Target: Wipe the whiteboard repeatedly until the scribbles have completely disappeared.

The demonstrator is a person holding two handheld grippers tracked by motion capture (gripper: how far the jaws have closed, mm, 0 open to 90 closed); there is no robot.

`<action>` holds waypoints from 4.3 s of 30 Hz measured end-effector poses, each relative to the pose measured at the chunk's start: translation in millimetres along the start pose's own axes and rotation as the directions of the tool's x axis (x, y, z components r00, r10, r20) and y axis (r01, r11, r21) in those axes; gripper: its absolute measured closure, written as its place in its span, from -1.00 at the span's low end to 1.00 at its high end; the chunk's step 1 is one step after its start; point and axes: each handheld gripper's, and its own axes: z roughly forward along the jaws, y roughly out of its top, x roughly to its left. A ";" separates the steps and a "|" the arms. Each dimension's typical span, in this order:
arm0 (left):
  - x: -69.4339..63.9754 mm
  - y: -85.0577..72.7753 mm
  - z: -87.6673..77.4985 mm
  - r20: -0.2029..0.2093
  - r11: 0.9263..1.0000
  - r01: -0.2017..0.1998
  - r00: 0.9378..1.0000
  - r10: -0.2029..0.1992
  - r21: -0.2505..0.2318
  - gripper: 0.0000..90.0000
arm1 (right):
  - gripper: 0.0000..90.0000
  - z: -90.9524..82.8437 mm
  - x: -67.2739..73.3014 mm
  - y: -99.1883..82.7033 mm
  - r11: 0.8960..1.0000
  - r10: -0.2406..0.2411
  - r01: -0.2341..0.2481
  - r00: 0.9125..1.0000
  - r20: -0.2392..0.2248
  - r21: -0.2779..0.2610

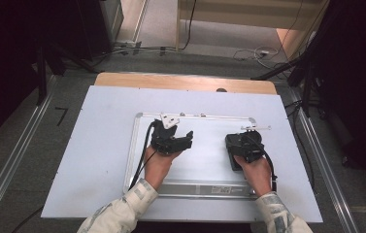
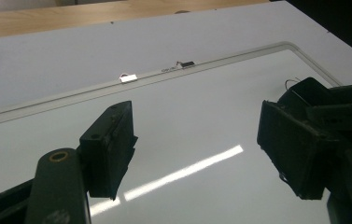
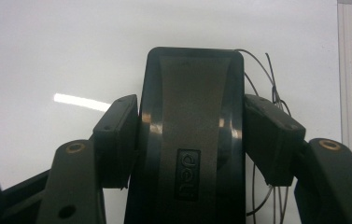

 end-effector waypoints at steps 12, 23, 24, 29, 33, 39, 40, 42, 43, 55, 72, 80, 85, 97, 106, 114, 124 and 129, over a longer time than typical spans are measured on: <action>12.1 0.0 -11.1 -0.013 0.999 0.022 1.000 -0.023 -0.031 -0.39 | -0.14 -1.2 -11.8 -1.9 0.999 -0.026 0.026 0.999 0.021 -0.022; 27.0 -3.0 -24.6 -0.027 0.998 0.038 0.999 -0.039 -0.050 -0.39 | -0.13 2.6 -35.5 3.2 0.999 0.004 -0.001 0.999 0.052 -0.051; 29.0 -3.5 -26.0 -0.029 0.998 0.040 0.999 -0.041 -0.051 -0.39 | -0.13 3.3 -38.4 4.3 0.998 0.007 -0.003 0.998 0.058 -0.055; 38.0 -5.6 -32.6 -0.034 0.997 0.053 0.998 -0.055 -0.061 -0.39 | -0.13 4.5 -40.9 6.5 0.998 0.014 -0.010 0.997 0.072 -0.054; 42.3 -6.4 -37.0 -0.035 0.996 0.063 0.997 -0.065 -0.070 -0.39 | -0.13 2.4 -29.4 3.7 0.999 -0.012 0.014 0.999 0.046 -0.039; 46.5 -7.9 -43.3 -0.025 0.994 0.071 0.997 -0.073 -0.085 -0.39 | -0.13 1.5 -8.9 -0.6 0.997 -0.074 0.074 0.997 0.010 -0.038; 47.0 -8.1 -43.9 -0.026 0.994 0.073 0.997 -0.076 -0.087 -0.39 | -0.13 2.1 -6.2 -0.4 0.995 -0.087 0.087 0.996 0.004 -0.040; 48.6 -8.6 -45.2 -0.029 0.994 0.071 0.997 -0.074 -0.086 -0.39 | -0.13 4.6 -4.9 2.1 0.995 -0.090 0.089 0.996 0.000 -0.045; 49.4 -9.0 -45.7 -0.034 0.994 0.066 0.997 -0.069 -0.086 -0.39 | -0.13 6.1 -6.2 4.2 0.995 -0.087 0.087 0.996 -0.001 -0.047; 65.1 -18.3 -48.6 -0.076 0.993 0.079 0.993 -0.085 -0.087 -0.39 | -0.13 17.2 -29.7 21.2 0.998 -0.006 0.009 0.999 0.043 -0.063; 80.7 -28.3 -55.2 -0.101 0.991 0.098 0.989 -0.106 -0.089 -0.38 | -0.13 6.8 -32.4 -1.1 0.993 -0.004 0.012 0.998 0.069 -0.117; 84.0 -31.3 -55.8 -0.109 0.992 0.101 0.988 -0.110 -0.081 -0.38 | -0.13 -5.1 -23.2 -20.9 0.991 -0.036 0.042 0.998 0.048 -0.126; 85.9 -32.2 -57.4 -0.112 0.991 0.102 0.987 -0.111 -0.081 -0.38 | -0.13 -14.5 -17.2 -35.5 0.990 -0.042 0.047 0.998 0.042 -0.130; 86.7 -33.0 -58.9 -0.107 0.991 0.103 0.988 -0.112 -0.084 -0.38 | -0.13 -9.0 -27.1 -28.6 0.990 -0.033 0.042 0.997 0.067 -0.137; 87.1 -33.7 -57.2 -0.109 0.991 0.106 0.987 -0.114 -0.077 -0.38 | -0.12 11.2 -34.1 1.3 0.991 0.030 -0.013 0.992 0.121 -0.137; 88.3 -33.9 -55.9 -0.109 0.991 0.108 0.987 -0.116 -0.073 -0.38 | -0.12 18.2 -10.4 8.8 0.991 -0.022 0.033 0.996 0.085 -0.127; 92.1 -36.4 -58.5 -0.117 0.990 0.116 0.985 -0.124 -0.076 -0.38 | -0.13 8.1 -12.7 -4.1 0.993 -0.052 0.058 0.997 0.063 -0.107; 92.0 -37.1 -57.6 -0.116 0.991 0.116 0.986 -0.124 -0.072 -0.38 | -0.13 11.8 -30.6 2.8 0.994 0.004 0.006 0.996 0.093 -0.111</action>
